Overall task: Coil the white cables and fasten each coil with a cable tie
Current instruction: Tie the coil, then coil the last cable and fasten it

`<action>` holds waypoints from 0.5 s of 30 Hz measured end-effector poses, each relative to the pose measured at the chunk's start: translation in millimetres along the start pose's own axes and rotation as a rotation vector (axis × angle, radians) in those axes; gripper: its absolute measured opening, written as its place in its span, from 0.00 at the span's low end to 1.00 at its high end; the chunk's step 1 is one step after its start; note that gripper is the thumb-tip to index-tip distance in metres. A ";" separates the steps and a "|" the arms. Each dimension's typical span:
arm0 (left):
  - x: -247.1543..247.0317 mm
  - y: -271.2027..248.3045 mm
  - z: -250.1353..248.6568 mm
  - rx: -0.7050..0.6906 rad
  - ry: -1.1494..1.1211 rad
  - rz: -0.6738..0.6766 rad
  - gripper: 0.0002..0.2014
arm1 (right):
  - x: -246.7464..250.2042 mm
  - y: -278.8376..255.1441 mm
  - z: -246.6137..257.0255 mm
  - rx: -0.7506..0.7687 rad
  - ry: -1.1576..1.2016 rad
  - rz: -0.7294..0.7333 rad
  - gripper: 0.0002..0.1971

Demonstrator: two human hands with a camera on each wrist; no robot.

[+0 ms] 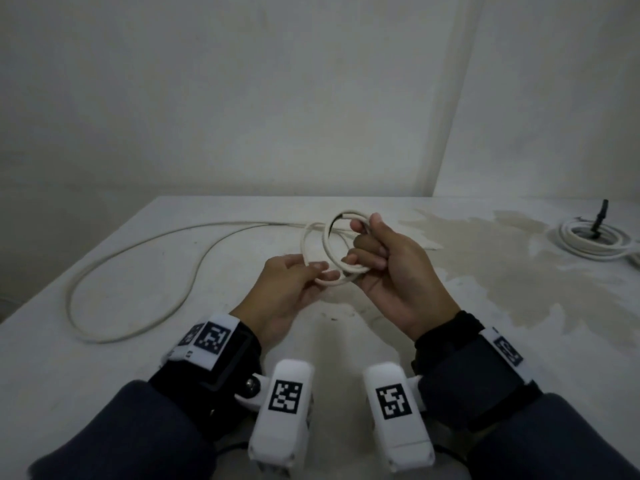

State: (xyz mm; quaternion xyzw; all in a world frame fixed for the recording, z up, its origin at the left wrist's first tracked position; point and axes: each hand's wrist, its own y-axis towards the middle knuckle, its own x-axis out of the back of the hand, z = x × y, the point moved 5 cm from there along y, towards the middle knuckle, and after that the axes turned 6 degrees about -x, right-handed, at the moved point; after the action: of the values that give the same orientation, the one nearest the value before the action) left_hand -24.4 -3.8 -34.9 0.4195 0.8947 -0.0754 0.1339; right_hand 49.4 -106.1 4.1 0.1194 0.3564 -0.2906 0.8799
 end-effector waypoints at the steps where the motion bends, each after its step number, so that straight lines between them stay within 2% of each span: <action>1: -0.3 -0.6 -2.8 -0.031 -0.035 0.002 0.13 | 3.4 1.2 2.0 0.022 0.000 -0.029 0.16; 5: -6.9 -4.8 -18.2 -0.180 -0.063 0.069 0.17 | 19.8 5.5 9.1 0.089 0.003 -0.145 0.15; 9: -14.3 -9.7 -29.0 -0.268 -0.076 0.150 0.17 | 25.8 7.3 7.8 0.115 -0.250 -0.168 0.16; 15: -18.4 -11.5 -32.0 -0.255 -0.127 0.182 0.14 | 23.0 4.2 4.8 0.117 -0.534 -0.113 0.17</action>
State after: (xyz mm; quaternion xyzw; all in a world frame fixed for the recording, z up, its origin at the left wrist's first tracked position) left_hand -27.6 -16.6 1.4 0.4729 0.8449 0.0247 0.2488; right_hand 67.8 -114.6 -8.4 0.0689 0.1005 -0.3806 0.9167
